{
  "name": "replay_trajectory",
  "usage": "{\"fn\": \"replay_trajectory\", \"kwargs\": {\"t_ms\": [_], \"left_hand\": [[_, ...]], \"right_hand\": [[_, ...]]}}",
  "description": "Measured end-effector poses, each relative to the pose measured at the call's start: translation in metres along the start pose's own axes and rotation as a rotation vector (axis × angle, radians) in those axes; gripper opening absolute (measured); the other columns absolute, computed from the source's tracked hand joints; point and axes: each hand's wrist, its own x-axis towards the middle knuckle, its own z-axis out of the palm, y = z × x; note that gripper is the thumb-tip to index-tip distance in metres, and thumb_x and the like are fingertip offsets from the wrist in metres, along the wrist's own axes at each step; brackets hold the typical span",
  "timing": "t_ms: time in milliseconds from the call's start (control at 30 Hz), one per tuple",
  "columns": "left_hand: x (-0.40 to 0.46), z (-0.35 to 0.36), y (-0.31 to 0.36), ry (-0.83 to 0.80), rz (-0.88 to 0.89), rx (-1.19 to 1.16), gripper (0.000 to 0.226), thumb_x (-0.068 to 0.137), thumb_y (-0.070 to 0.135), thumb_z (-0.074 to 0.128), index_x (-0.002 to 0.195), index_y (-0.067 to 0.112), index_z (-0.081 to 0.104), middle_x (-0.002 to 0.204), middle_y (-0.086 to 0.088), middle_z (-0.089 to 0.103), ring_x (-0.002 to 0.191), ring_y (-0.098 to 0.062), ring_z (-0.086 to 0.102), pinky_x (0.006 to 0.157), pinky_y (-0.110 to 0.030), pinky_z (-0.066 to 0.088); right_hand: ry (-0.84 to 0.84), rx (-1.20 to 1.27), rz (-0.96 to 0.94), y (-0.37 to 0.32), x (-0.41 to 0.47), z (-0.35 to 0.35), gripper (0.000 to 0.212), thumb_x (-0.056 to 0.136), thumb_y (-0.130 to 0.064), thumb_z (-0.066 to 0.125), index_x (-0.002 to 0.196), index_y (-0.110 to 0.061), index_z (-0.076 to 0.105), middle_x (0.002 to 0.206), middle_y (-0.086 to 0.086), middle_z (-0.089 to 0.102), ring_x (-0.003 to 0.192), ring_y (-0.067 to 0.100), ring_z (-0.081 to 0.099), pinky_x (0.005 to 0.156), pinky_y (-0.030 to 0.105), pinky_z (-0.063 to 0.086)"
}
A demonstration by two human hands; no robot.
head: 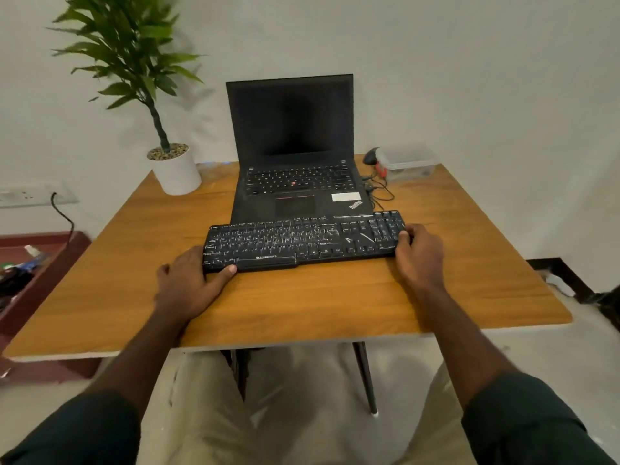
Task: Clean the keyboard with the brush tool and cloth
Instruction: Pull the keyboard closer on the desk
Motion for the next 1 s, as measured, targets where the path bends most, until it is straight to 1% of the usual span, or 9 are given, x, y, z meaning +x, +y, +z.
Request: {"fn": "replay_trajectory", "kwargs": {"t_ms": [167,267,433,567,667,767,867,933,1000], "left_hand": [[-0.004,-0.004,0.004,-0.007,-0.005,0.012,0.075,0.086,0.082,0.03,0.131,0.025,0.049,0.127,0.001,0.061,0.12,-0.022,0.054,0.104,-0.058,0.034],[-0.003,-0.006,0.003,-0.01,0.001,0.02,0.075,0.087,0.081,0.029,0.133,0.024,0.047,0.13,0.0,0.06,0.122,-0.022,0.053,0.105,-0.058,0.032],[0.002,-0.002,0.001,-0.022,-0.005,0.04,0.075,0.088,0.078,0.03,0.136,0.022,0.045,0.133,-0.003,0.058,0.124,-0.024,0.052,0.104,-0.057,0.031],[0.002,-0.002,0.001,-0.015,-0.003,0.044,0.077,0.088,0.076,0.029,0.139,0.02,0.042,0.136,-0.005,0.057,0.126,-0.025,0.051,0.105,-0.056,0.03],[0.002,-0.002,0.003,-0.021,-0.015,0.063,0.08,0.087,0.077,0.028,0.14,0.019,0.041,0.136,-0.005,0.056,0.126,-0.025,0.05,0.106,-0.056,0.03],[0.001,0.0,0.002,-0.005,-0.015,0.062,0.082,0.087,0.077,0.027,0.143,0.018,0.04,0.142,-0.006,0.053,0.131,-0.025,0.047,0.107,-0.055,0.029],[0.002,0.0,0.002,0.01,-0.015,0.033,0.089,0.087,0.076,0.026,0.15,0.015,0.036,0.153,-0.009,0.043,0.14,-0.026,0.039,0.111,-0.056,0.025],[0.005,0.001,0.013,0.039,0.031,0.022,0.084,0.089,0.073,0.029,0.15,0.016,0.035,0.152,-0.01,0.043,0.139,-0.026,0.038,0.112,-0.056,0.025],[0.019,0.006,0.038,0.063,0.131,-0.016,0.075,0.091,0.069,0.033,0.146,0.018,0.041,0.144,-0.008,0.05,0.133,-0.025,0.042,0.11,-0.053,0.026]], "right_hand": [[-0.012,-0.022,0.017,0.002,0.004,0.004,0.03,0.104,-0.028,0.044,0.117,-0.012,0.065,0.105,0.007,0.069,0.11,0.03,0.051,0.089,0.045,0.047],[-0.015,-0.047,0.012,0.003,0.004,0.008,0.03,0.103,-0.029,0.044,0.116,-0.012,0.065,0.108,0.01,0.069,0.11,0.033,0.05,0.088,0.043,0.044],[-0.019,-0.057,0.002,0.005,0.007,0.009,0.034,0.102,-0.028,0.047,0.127,-0.009,0.061,0.12,0.012,0.067,0.117,0.035,0.047,0.095,0.044,0.042],[-0.028,-0.089,-0.017,0.01,0.009,0.014,0.032,0.101,-0.03,0.049,0.124,-0.01,0.06,0.118,0.012,0.066,0.112,0.035,0.049,0.095,0.045,0.041],[-0.064,-0.166,-0.027,0.011,0.013,0.018,0.04,0.101,-0.033,0.047,0.132,-0.009,0.055,0.126,0.012,0.062,0.116,0.034,0.048,0.099,0.044,0.035],[-0.076,-0.196,-0.014,0.006,0.013,0.018,0.045,0.102,-0.033,0.047,0.14,-0.008,0.05,0.136,0.013,0.056,0.123,0.034,0.043,0.101,0.045,0.035],[-0.071,-0.185,-0.01,0.005,0.014,0.017,0.046,0.103,-0.035,0.047,0.142,-0.01,0.049,0.139,0.011,0.053,0.128,0.032,0.04,0.104,0.046,0.035],[-0.084,-0.171,0.003,0.005,0.014,0.016,0.046,0.102,-0.035,0.048,0.141,-0.01,0.05,0.14,0.011,0.052,0.129,0.032,0.039,0.106,0.046,0.033],[-0.078,-0.125,0.006,0.005,0.012,0.013,0.043,0.101,-0.032,0.051,0.139,-0.011,0.052,0.14,0.011,0.053,0.129,0.032,0.04,0.107,0.044,0.032]]}}
